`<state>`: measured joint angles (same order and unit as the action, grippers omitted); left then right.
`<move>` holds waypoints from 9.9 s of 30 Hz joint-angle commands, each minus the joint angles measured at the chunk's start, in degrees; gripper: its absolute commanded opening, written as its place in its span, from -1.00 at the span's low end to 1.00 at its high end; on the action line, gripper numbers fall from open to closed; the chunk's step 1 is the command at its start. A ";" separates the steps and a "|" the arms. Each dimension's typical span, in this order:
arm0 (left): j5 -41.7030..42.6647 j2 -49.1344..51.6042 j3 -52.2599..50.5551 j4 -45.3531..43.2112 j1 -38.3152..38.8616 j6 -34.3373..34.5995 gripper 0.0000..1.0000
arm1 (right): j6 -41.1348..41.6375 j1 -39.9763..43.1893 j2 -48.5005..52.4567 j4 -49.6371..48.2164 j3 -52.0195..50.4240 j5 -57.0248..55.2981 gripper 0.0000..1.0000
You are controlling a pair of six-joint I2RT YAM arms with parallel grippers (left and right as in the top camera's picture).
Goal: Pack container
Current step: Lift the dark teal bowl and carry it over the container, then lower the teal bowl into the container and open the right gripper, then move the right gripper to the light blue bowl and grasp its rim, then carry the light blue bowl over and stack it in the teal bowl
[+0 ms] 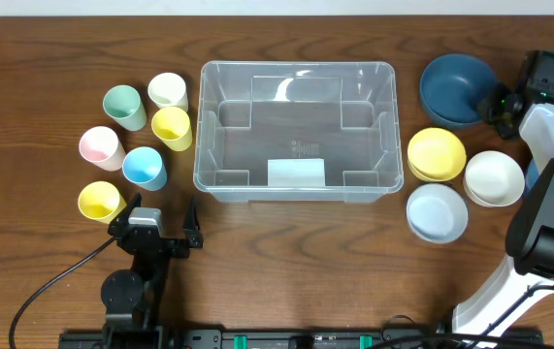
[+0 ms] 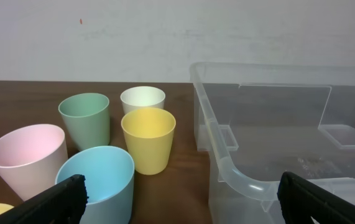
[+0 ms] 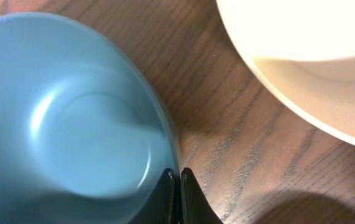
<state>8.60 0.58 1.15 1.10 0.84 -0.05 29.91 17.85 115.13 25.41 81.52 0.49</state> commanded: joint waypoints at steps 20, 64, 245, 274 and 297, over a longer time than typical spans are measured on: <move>0.61 -0.35 -0.92 1.92 -0.17 -0.57 0.96 | -5.22 0.90 -0.17 4.96 11.08 0.42 -0.97; 0.61 -0.35 -0.92 1.92 -0.17 -0.57 0.96 | -17.44 -34.32 4.28 37.05 34.05 4.42 -0.97; 0.61 -0.35 -0.92 1.90 -0.17 -0.57 0.96 | -15.13 6.14 -6.25 16.22 -5.73 0.76 -0.55; 0.61 -0.35 -0.92 1.92 -0.17 -0.57 0.96 | -11.43 8.44 -9.33 20.04 -3.45 -1.77 -0.97; 0.61 -0.35 -0.92 1.92 -0.17 -0.57 0.96 | -23.30 -10.47 -31.17 28.74 1.75 17.14 -0.97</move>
<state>8.60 0.58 1.15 1.10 0.84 -0.05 11.79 13.28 86.06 54.28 82.13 15.59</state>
